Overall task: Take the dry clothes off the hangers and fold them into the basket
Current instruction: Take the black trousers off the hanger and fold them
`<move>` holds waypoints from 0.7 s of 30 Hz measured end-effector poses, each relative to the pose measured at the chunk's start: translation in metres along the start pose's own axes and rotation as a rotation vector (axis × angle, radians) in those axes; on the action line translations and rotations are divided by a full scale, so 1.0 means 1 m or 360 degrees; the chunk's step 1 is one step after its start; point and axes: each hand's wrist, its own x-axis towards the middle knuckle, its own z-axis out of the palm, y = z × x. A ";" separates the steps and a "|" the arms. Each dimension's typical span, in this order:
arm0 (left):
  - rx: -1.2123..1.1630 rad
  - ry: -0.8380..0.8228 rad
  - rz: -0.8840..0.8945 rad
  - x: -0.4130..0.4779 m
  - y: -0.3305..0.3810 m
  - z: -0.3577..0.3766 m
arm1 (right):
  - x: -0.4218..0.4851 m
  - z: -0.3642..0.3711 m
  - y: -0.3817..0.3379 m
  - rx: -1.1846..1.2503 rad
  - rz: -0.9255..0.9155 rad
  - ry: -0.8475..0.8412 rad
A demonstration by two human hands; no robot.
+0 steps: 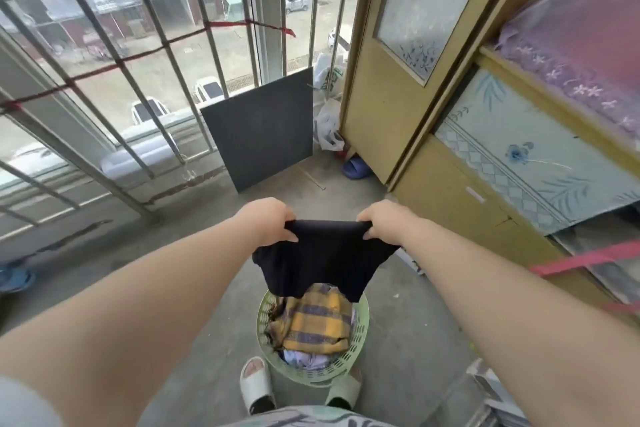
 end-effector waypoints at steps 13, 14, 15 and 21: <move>-0.0106 -0.0042 -0.0221 0.058 0.012 0.156 | 0.065 0.153 0.007 0.0113 0.0143 -0.0028; -0.0107 -0.0040 -0.0219 0.060 0.014 0.166 | 0.067 0.162 0.007 0.0082 0.0132 -0.0048; -0.0121 -0.0040 -0.0224 0.063 0.015 0.178 | 0.070 0.173 0.006 0.0052 0.0124 -0.0070; -0.0168 -0.0446 -0.0248 0.069 0.022 0.240 | 0.077 0.237 0.006 0.0045 0.0066 -0.0428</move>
